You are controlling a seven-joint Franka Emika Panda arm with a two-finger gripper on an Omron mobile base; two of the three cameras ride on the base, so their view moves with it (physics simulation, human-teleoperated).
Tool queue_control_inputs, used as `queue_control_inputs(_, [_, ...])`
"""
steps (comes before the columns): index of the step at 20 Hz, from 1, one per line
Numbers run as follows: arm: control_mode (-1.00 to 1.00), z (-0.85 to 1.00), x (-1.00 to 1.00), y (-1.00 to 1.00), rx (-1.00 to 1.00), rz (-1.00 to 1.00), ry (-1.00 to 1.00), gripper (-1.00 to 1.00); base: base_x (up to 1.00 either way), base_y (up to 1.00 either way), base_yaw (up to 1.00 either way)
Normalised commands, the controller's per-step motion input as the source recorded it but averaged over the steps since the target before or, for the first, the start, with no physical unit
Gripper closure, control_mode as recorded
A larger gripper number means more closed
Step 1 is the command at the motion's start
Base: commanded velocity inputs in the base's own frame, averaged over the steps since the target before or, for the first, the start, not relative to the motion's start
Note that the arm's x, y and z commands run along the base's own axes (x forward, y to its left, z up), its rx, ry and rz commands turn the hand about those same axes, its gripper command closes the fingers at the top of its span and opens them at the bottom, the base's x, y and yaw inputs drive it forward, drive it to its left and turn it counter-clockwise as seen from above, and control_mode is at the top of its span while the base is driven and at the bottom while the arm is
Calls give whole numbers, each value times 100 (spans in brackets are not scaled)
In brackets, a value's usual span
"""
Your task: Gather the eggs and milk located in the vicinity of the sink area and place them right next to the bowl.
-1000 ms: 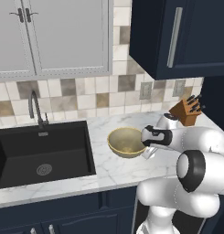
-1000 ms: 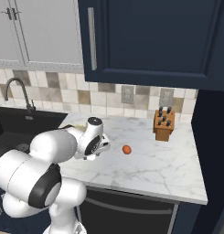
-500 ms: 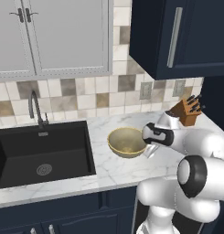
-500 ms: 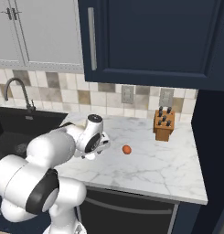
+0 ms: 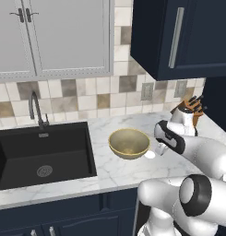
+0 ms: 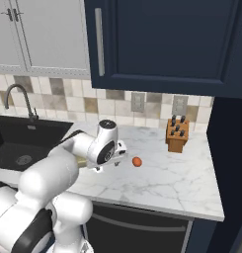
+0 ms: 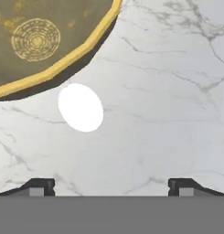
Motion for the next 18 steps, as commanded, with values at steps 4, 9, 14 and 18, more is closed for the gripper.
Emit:
queue_control_inputs(4, [-100, 22, 14, -88, -6, -39, 0, -100, 0, 0, 0])
queue_control_inputs(9, [-100, 12, 8, -74, 0, -23, 0, -100, 0, 0, 0])
queue_control_inputs(14, [-100, 9, 20, -33, 1, -1, -6, -100, 0, 0, 0])
queue_control_inputs(18, [-100, 7, 13, -2, 0, 3, 0, -100, 0, 0, 0])
